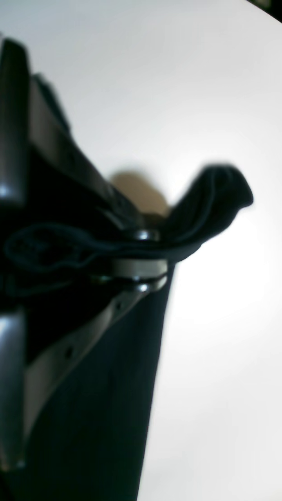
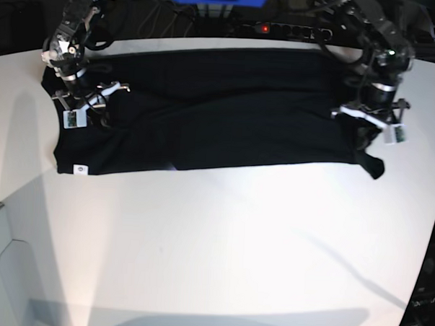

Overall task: Fold the T-shirt properly
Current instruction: 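Carry the left gripper's corner across the shirt toward the right gripper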

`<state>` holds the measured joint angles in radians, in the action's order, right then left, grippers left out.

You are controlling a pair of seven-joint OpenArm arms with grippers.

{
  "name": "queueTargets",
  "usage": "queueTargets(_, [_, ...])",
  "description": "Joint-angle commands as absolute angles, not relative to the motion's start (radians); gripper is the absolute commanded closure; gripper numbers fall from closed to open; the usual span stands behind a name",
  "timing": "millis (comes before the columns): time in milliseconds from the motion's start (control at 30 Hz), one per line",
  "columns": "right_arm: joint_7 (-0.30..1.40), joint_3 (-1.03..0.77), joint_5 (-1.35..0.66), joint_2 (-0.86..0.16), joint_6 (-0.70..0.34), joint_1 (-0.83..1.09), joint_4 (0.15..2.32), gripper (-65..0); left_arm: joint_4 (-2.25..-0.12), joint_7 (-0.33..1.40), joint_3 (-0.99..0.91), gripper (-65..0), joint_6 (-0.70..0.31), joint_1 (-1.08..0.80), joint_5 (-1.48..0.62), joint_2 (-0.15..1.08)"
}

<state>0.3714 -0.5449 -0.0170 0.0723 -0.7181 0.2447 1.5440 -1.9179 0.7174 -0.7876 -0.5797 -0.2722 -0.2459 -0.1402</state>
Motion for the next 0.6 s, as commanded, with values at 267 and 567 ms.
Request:
queueTargets(267, [0.455,-0.549,0.047,0.091,-0.698,0.259,1.541,-17.0,-1.948,0.694,-0.424,0.0,-0.581,-0.332,-0.064,-0.157])
queueTargets(567, [0.456,-0.549,0.047,0.093,-0.698,0.257,1.541,-17.0,-1.94,0.693,-0.248,0.0,-0.573,-0.343,-0.061,-0.157])
